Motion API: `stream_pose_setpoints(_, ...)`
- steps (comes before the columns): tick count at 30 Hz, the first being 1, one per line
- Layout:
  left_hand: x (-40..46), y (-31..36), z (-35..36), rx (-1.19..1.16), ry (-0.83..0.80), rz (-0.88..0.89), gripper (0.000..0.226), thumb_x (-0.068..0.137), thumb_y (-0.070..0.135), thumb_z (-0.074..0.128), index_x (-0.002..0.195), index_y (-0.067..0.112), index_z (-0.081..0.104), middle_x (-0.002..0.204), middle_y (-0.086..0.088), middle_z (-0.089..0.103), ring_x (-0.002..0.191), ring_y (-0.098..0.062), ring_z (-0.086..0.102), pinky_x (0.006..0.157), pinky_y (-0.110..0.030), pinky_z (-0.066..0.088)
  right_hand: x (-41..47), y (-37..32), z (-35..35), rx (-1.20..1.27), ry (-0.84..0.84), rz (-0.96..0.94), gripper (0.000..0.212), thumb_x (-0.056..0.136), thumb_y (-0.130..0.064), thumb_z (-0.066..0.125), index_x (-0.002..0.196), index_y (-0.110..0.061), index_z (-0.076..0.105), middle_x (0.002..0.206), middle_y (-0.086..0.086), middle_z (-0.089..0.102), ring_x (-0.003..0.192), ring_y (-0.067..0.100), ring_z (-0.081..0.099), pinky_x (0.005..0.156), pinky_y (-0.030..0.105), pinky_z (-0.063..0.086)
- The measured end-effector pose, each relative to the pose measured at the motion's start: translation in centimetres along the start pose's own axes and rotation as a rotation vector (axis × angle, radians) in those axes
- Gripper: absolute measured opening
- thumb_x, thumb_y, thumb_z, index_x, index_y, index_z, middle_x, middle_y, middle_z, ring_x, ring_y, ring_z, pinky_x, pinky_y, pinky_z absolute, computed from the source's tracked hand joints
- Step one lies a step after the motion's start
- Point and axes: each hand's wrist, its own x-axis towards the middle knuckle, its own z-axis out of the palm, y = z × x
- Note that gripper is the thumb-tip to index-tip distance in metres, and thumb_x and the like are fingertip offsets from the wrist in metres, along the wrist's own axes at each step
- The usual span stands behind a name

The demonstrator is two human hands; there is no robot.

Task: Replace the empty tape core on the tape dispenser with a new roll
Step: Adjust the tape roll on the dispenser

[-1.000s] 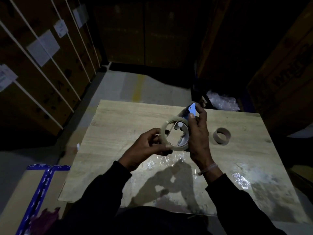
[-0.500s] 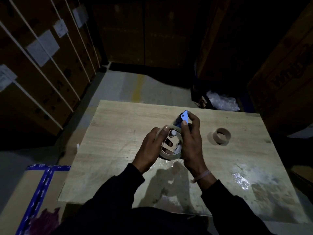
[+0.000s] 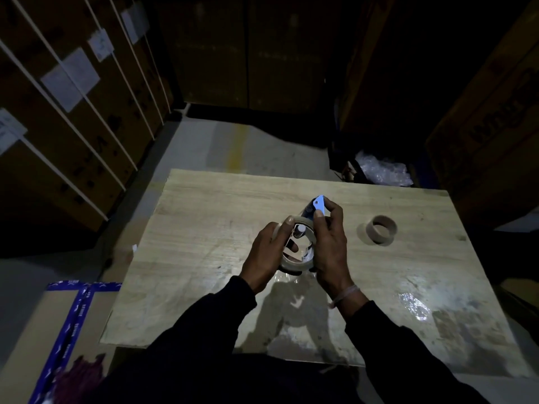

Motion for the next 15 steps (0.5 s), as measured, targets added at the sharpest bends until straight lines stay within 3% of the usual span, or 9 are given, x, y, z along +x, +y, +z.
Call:
stream_pose_setpoints(8, 0.2, -0.1, 0.6, -0.015, 0.015, 0.050, 0.062, 0.098, 0.071, 0.051, 0.108, 0.012, 0.071, 0.082, -0.012, 0.071, 0.085, -0.052, 0.072, 0.078, -0.071, 0.059, 0.1, -0.1, -0.4, 0.015, 0.017, -0.069, 0.028, 0.115, -0.028, 0.049, 0.142, -0.033, 0.056, 0.107, 0.004, 0.072, 0.095, 0.021, 0.066, 0.086, 0.032, 0.052)
stream_pose_setpoints(11, 0.5, 0.0, 1.0, -0.033, 0.016, 0.059, 0.063, 0.099, 0.070, 0.052, 0.107, 0.011, 0.072, 0.078, -0.005, 0.068, 0.086, -0.053, 0.071, 0.077, -0.072, 0.059, 0.5, 0.0, -0.4, 0.008, 0.031, -0.079, 0.031, 0.114, -0.033, 0.049, 0.144, -0.033, 0.055, 0.115, 0.015, 0.073, 0.103, 0.032, 0.070, 0.092, 0.040, 0.054)
stream_pose_setpoints(15, 0.8, 0.0, 1.0, -0.048, -0.029, 0.034, 0.060, 0.099, 0.067, 0.055, 0.109, 0.010, 0.070, 0.080, -0.006, 0.068, 0.088, -0.055, 0.071, 0.077, -0.072, 0.060, 0.5, 0.3, -0.6, 0.009, 0.012, -0.079, 0.034, 0.110, -0.040, 0.049, 0.144, -0.036, 0.054, 0.121, 0.017, 0.071, 0.112, 0.038, 0.069, 0.101, 0.048, 0.055)
